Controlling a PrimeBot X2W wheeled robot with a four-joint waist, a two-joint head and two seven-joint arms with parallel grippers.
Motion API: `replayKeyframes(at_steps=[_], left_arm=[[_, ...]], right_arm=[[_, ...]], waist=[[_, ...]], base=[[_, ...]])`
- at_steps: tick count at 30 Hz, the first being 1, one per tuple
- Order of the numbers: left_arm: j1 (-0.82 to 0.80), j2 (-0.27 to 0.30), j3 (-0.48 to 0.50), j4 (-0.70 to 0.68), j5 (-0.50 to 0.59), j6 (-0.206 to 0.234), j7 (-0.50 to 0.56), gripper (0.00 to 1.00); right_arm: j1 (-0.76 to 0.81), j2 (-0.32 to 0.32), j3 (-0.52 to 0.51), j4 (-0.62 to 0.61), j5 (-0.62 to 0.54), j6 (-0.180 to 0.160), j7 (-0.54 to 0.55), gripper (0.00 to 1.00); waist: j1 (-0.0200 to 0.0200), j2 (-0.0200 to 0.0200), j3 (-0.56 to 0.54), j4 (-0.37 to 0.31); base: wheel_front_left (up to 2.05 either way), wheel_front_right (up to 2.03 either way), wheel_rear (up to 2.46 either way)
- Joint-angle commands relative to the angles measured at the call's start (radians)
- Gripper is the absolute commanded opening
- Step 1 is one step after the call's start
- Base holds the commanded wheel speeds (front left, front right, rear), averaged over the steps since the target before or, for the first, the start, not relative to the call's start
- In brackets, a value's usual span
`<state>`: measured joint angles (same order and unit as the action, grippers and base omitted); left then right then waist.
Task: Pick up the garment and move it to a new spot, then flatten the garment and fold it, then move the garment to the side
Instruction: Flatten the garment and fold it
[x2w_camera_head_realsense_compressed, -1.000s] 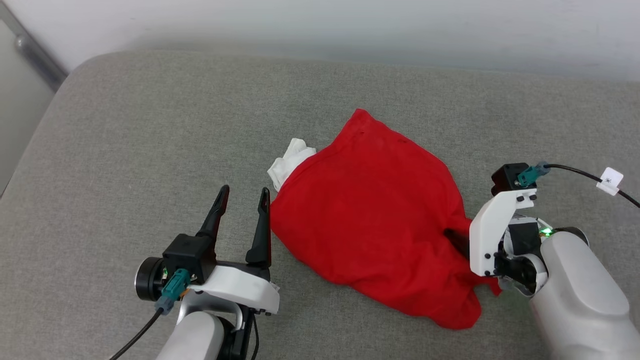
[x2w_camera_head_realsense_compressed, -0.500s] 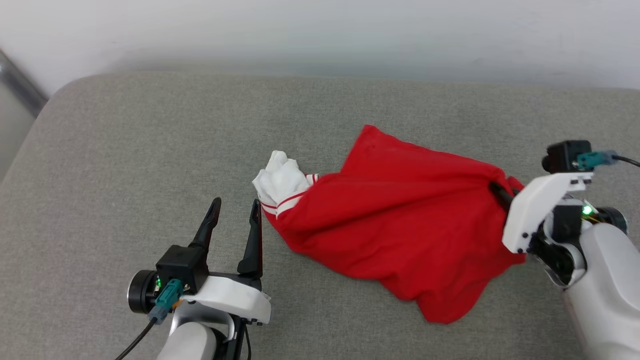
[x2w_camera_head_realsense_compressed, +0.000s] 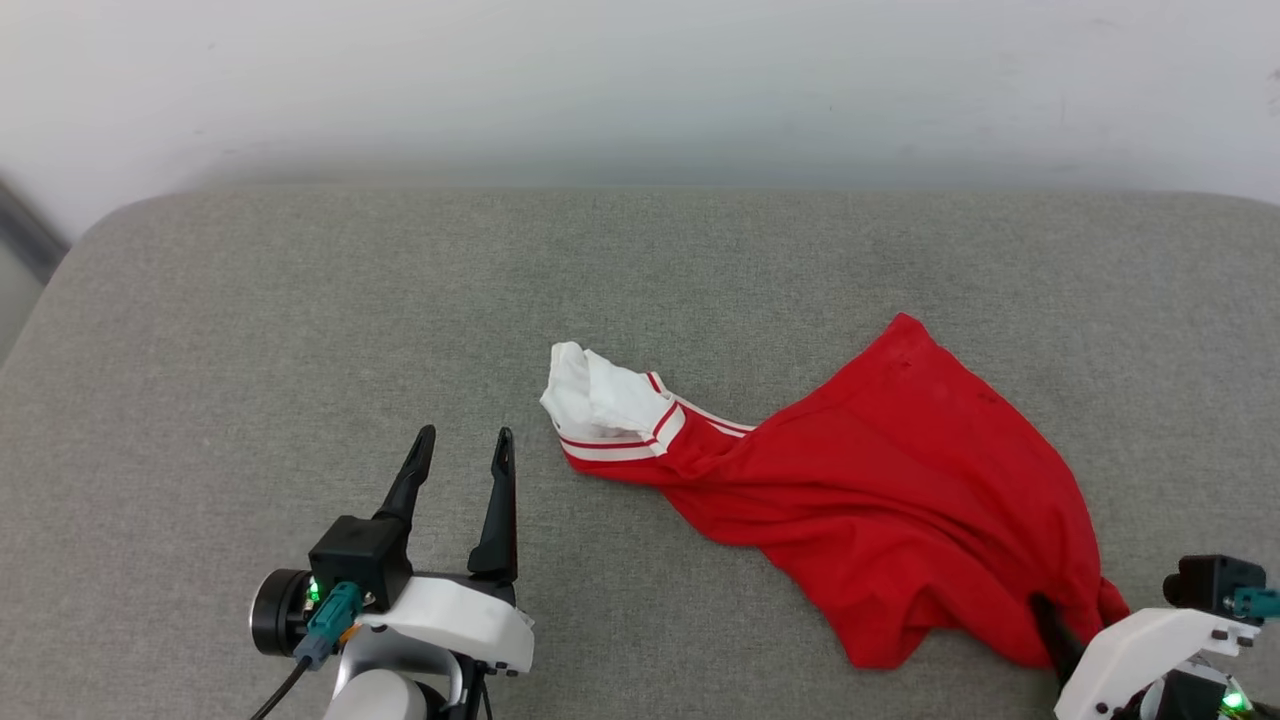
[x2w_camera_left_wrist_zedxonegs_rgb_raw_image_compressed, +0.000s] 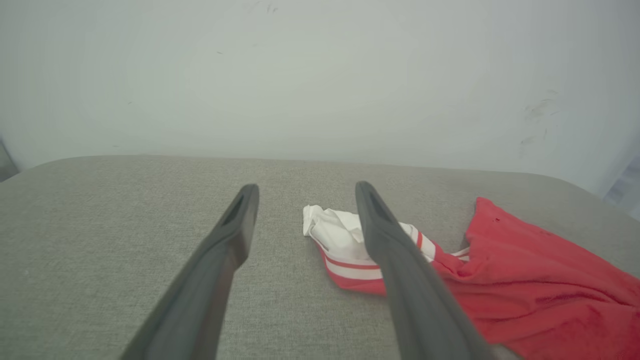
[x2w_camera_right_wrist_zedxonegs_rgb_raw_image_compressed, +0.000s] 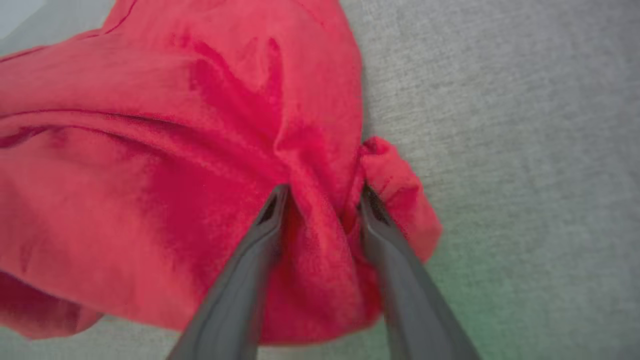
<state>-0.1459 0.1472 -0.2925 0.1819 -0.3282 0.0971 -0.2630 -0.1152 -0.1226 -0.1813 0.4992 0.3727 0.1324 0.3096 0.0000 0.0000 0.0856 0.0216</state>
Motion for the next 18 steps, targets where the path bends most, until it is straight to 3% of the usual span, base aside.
replayKeyframes(at_steps=[1, 10, 18], left_arm=[[0.01, 0.004, 0.001, 0.0, 0.005, -0.002, -0.002, 1.0], [0.044, 0.022, 0.011, 0.001, -0.005, 0.014, 0.005, 1.0], [0.078, 0.046, 0.018, -0.008, -0.008, 0.029, 0.027, 1.0]], right_arm=[[0.048, 0.012, 0.0, 0.021, -0.011, -0.003, 0.008, 1.0], [0.096, 0.054, -0.007, -0.229, -0.056, -0.002, -0.277, 1.0], [0.166, 0.065, 0.038, -0.405, -0.163, -0.002, -0.331, 1.0]], waist=[[0.0, 0.0, -0.001, -0.001], [0.0, 0.0, -0.048, -0.018], [0.0, 0.0, -0.093, -0.031]], base=[[0.0, 0.0, 0.0], [0.0, 0.0, 0.0], [0.0, 0.0, 0.0]])
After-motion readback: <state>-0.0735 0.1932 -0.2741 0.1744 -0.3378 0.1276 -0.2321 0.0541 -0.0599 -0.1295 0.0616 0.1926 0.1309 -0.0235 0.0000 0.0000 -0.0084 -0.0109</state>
